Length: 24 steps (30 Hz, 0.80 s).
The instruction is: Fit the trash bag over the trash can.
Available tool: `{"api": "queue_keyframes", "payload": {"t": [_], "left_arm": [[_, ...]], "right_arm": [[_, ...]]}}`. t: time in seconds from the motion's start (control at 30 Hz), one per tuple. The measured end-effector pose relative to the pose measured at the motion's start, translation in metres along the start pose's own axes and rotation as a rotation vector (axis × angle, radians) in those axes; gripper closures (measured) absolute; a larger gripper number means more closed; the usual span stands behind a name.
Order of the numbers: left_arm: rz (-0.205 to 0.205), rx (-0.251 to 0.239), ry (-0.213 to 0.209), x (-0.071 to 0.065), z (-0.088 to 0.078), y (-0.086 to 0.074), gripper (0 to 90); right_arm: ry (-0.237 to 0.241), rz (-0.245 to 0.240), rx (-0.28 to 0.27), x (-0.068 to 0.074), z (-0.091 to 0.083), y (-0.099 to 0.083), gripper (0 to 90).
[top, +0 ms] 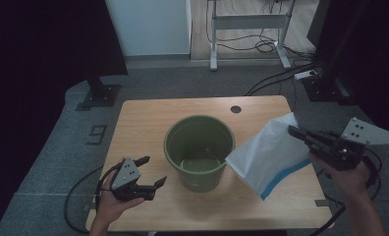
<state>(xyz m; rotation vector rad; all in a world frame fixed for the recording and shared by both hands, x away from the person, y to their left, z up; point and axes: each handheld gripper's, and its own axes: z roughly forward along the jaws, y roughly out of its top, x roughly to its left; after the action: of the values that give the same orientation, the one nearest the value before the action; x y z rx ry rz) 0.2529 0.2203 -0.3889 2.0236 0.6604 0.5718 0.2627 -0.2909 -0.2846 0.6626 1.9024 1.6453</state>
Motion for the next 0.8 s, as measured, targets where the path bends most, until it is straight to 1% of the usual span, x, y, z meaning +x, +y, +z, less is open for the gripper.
{"api": "queue_keyframes", "payload": {"t": [0.1, 0.2, 0.3, 0.37, 0.43, 0.63, 0.8], "left_arm": [[-0.010, -0.016, -0.008, 0.002, -0.003, 0.004, 18.5], [-0.009, -0.027, -0.017, 0.001, -0.003, 0.009, 19.0], [0.004, -0.027, -0.029, -0.001, 0.001, 0.016, 19.1], [0.016, -0.022, -0.023, -0.003, 0.004, 0.020, 19.1], [0.022, -0.018, -0.030, -0.004, 0.007, 0.023, 19.2], [0.018, -0.028, -0.041, -0.004, 0.010, 0.030, 19.4], [0.014, -0.041, -0.063, -0.006, 0.010, 0.035, 20.8]], "right_arm": [[0.003, -0.010, -0.004, 0.001, 0.003, 0.008, 89.2], [-0.003, -0.023, -0.001, 0.003, 0.008, 0.015, 89.1], [0.002, -0.027, 0.003, 0.004, 0.016, 0.019, 89.2], [0.009, -0.027, 0.004, 0.005, 0.020, 0.021, 89.2], [0.015, -0.031, 0.006, 0.007, 0.025, 0.022, 89.2], [0.031, -0.037, 0.009, 0.009, 0.039, 0.033, 89.2], [0.038, -0.044, 0.006, 0.012, 0.047, 0.045, 89.2]]}}
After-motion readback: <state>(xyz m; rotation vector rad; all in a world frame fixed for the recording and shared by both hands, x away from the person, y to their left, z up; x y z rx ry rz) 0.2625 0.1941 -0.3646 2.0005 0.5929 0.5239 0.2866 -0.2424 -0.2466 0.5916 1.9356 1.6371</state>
